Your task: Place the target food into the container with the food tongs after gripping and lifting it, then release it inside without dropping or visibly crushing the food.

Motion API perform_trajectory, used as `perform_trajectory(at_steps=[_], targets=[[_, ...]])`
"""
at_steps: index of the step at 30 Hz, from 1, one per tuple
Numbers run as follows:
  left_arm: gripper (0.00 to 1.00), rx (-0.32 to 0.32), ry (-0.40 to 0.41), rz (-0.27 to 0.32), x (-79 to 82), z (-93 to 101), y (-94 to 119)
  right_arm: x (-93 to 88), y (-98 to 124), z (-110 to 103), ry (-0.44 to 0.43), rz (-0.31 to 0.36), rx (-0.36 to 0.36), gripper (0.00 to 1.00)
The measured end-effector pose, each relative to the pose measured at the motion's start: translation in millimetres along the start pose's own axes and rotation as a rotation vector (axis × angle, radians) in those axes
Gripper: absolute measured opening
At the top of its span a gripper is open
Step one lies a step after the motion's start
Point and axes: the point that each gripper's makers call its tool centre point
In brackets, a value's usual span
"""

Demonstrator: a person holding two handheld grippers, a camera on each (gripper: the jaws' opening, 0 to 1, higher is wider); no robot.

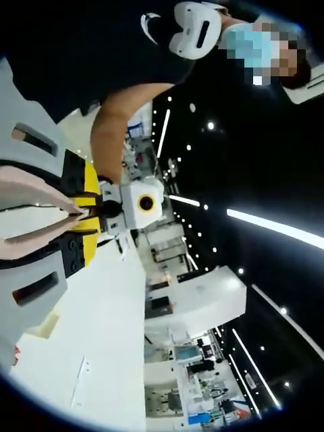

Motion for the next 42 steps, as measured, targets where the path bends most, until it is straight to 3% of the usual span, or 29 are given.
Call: perform_trajectory(at_steps=[7,11,16,29,33,35,36,42], targets=[[0.02,-0.002,0.015,-0.006,-1.7,0.4,4,-9.4,-2,-2,0.063,-0.016,-0.008,0.17],[0.02,-0.007,0.019,-0.009,-2.3,3.8,3,-9.1,-2,-3,0.041,-0.017,0.004,0.17],[0.03,0.000,0.028,-0.025,-3.8,3.6,4,-10.8,-3,-3,0.076,-0.020,0.004,0.17],[0.04,0.007,0.011,0.004,-1.7,3.6,9,-12.1,-6,-1,0.079,-0.050,-0.012,0.18],[0.04,0.007,0.028,0.039,2.8,3.8,11,-3.7,-8,-3,0.053,0.006,-0.006,0.17],[0.03,0.000,0.028,0.034,2.2,5.6,10,-6.5,-8,-6,0.039,-0.015,0.005,0.16],[0.03,0.001,0.029,0.033,1.9,5.9,10,-9.7,-8,-5,0.052,-0.038,0.003,0.16],[0.05,0.015,0.026,0.038,-2.9,3.8,12,-11.6,-10,-3,0.106,-0.030,-0.015,0.18]])
Point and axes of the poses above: the point that each gripper's makers call its tool centre point, and the gripper's own axes: y roughly backward along the fingers, z roughly to its right, x roughly out of its top, and after that the axes turned 13 degrees about -x, right-handed
